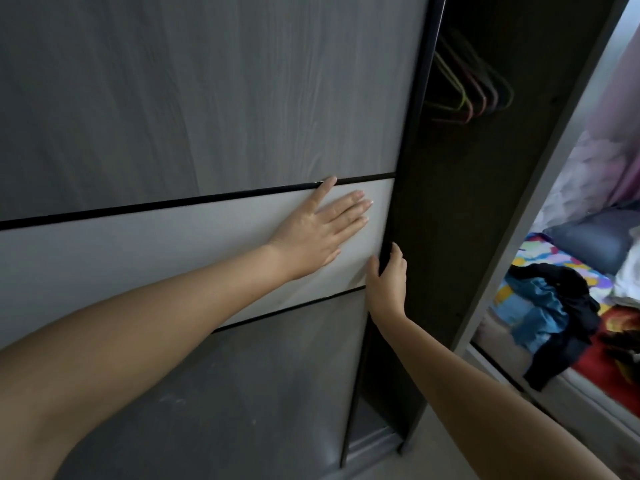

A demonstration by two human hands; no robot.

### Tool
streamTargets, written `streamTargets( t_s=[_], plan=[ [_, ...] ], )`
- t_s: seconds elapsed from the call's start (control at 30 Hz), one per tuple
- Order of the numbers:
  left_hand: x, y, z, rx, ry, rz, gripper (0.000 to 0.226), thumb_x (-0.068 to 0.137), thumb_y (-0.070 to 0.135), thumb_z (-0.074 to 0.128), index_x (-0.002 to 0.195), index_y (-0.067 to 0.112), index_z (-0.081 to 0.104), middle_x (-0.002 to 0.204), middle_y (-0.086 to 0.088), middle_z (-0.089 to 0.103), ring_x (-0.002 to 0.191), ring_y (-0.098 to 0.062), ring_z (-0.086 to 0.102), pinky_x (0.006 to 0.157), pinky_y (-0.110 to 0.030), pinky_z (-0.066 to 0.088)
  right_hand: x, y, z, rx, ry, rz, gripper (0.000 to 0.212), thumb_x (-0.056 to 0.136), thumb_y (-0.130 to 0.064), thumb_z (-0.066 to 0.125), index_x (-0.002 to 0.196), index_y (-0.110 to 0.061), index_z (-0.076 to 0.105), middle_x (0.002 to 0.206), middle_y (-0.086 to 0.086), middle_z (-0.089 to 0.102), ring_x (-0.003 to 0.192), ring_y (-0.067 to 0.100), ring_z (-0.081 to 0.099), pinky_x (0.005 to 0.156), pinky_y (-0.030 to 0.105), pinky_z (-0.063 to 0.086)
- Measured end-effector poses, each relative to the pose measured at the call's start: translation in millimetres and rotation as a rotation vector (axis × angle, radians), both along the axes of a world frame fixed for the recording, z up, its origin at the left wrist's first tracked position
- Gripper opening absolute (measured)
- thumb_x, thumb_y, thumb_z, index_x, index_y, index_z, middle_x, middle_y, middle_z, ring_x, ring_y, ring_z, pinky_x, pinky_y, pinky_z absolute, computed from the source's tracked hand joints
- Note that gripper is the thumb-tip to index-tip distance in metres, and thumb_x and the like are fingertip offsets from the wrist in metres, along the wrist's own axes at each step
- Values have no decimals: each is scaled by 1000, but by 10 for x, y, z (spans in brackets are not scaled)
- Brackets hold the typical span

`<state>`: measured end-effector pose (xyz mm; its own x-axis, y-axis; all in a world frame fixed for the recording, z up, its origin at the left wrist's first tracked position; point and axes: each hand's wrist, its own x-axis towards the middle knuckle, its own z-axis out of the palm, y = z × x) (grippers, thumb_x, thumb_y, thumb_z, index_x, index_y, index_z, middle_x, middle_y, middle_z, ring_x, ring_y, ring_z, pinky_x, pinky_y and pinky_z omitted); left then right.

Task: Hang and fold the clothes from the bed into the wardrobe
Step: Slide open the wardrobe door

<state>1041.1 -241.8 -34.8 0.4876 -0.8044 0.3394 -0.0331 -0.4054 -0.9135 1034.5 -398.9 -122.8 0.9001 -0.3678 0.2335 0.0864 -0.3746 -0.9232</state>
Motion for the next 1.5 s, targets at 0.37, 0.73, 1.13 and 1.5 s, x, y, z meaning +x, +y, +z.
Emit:
streamTargets(
  t_s=[0.37, 0.73, 1.13, 1.5],
  plan=[
    [-510, 950, -139, -341, 14, -67, 66, 95, 42, 38, 152, 16, 17, 160, -13, 5, 148, -27, 2, 110, -67, 0, -434, 829, -150, -196, -116, 305, 55, 99, -38, 46, 149, -21, 30, 134, -7, 45, 105, -7, 42, 91, 18, 35],
    [-1015, 1398, -4, -703, -74, 135, 69, 89, 54, 42, 150, 25, 26, 154, -22, 22, 144, -33, 21, 102, -73, 10, -619, 1676, -69, -400, -194, 660, 58, 98, -36, 51, 149, -16, 31, 137, 7, 48, 121, 11, 35, 86, 8, 24],
    [-1494, 2235, 11, -868, -87, 240, 71, 79, 33, 69, 143, 18, 42, 150, -32, 19, 141, -38, 11, 101, -77, 14, -1042, 2695, 229, -741, -136, 860, 57, 101, -37, 38, 148, -9, 20, 137, 10, 42, 117, 28, 51, 80, 37, 46],
    [-1830, 2901, -10, -880, -84, 307, 73, 83, 36, 63, 147, 20, 32, 153, -30, 13, 144, -37, 9, 107, -70, 6, -1363, 3335, 215, -885, -188, 879, 68, 104, -37, 28, 151, -5, -9, 149, 10, 28, 132, 24, 39, 90, 36, 48]
  ],
)
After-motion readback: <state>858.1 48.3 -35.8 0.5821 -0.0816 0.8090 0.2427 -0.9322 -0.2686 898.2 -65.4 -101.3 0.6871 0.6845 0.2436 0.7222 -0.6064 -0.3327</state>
